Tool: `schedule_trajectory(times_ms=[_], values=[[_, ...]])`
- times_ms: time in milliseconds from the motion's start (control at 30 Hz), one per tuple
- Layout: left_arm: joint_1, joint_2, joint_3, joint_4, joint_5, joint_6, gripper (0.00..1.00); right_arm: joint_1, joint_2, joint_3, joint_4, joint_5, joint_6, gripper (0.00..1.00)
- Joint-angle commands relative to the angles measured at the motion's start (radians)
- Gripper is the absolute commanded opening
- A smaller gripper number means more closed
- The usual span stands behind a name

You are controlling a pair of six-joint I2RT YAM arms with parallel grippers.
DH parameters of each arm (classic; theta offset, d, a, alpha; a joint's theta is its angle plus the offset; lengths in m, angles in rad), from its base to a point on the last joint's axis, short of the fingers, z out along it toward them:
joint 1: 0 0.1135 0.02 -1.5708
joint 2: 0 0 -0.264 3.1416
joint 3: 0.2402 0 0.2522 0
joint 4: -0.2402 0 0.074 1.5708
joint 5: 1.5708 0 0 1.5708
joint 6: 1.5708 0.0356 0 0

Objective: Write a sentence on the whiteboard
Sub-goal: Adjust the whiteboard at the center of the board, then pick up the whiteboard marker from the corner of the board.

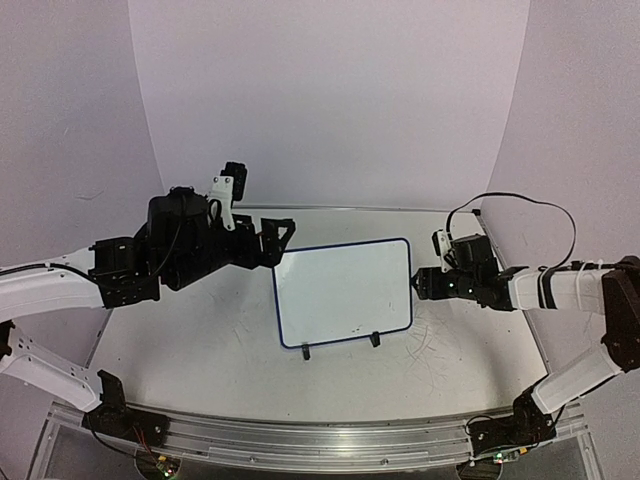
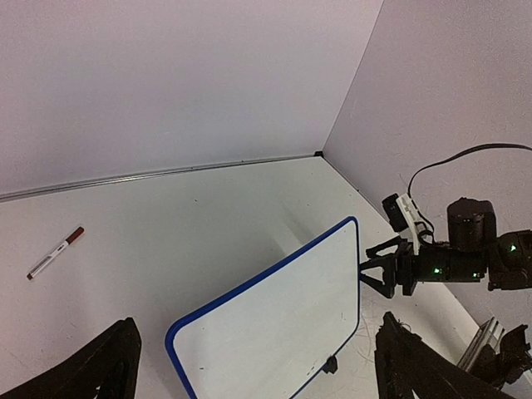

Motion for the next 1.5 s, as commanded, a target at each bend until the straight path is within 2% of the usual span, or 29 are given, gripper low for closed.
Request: schedule_trajectory(times_ms=[0, 167, 300, 400, 500, 600, 700, 833, 867, 900, 967, 1033, 1200, 1300, 1467], values=[[0.008, -0.007, 0.029, 0.014, 0.032, 0.000, 0.99, 0.060, -0.005, 0.000, 0.088, -0.080, -0.050, 0.77], [0.016, -0.011, 0.025, 0.014, 0.033, 0.001, 0.99, 0.086, -0.056, -0.022, 0.086, 0.008, -0.015, 0.80], [0.049, -0.023, 0.022, 0.005, 0.053, 0.007, 0.99, 0.084, -0.098, -0.021, 0.019, 0.187, 0.052, 0.85], [0.174, -0.040, 0.020, -0.014, 0.156, -0.007, 0.99, 0.084, -0.117, 0.003, -0.067, 0.351, 0.115, 0.89], [0.295, -0.033, 0.057, -0.055, 0.224, -0.001, 0.99, 0.084, -0.158, 0.004, -0.116, 0.394, 0.145, 0.95], [0.416, 0.031, 0.141, -0.133, 0.270, 0.032, 0.99, 0.084, -0.228, 0.003, -0.153, 0.341, 0.138, 0.98], [0.625, 0.159, 0.231, -0.199, 0.510, 0.030, 1.00, 0.085, -0.298, 0.012, -0.180, 0.305, 0.120, 0.98], [0.766, 0.366, 0.346, -0.232, 0.671, 0.057, 0.99, 0.085, -0.390, 0.026, -0.227, 0.348, 0.119, 0.98], [0.772, 0.425, 0.391, -0.263, 0.669, 0.082, 0.96, 0.085, -0.427, 0.023, -0.229, 0.342, 0.117, 0.98], [0.773, 0.488, 0.426, -0.278, 0.667, 0.113, 0.89, 0.084, -0.445, 0.021, -0.229, 0.321, 0.113, 0.98], [0.773, 0.600, 0.503, -0.290, 0.667, 0.176, 0.80, 0.084, -0.494, 0.023, -0.227, 0.221, 0.099, 0.98], [0.773, 0.687, 0.564, -0.297, 0.653, 0.231, 0.78, 0.084, -0.523, 0.035, -0.231, 0.106, 0.078, 0.98], [0.774, 0.888, 0.680, -0.310, 0.615, 0.361, 0.83, 0.084, -0.575, 0.022, -0.237, -0.066, 0.079, 0.98], [0.776, 0.998, 0.766, -0.343, 0.593, 0.420, 0.74, 0.083, -0.589, 0.013, -0.238, -0.116, 0.092, 0.98], [0.779, 1.158, 0.912, -0.405, 0.593, 0.454, 0.73, 0.086, -0.633, 0.004, -0.236, -0.240, 0.081, 0.98]])
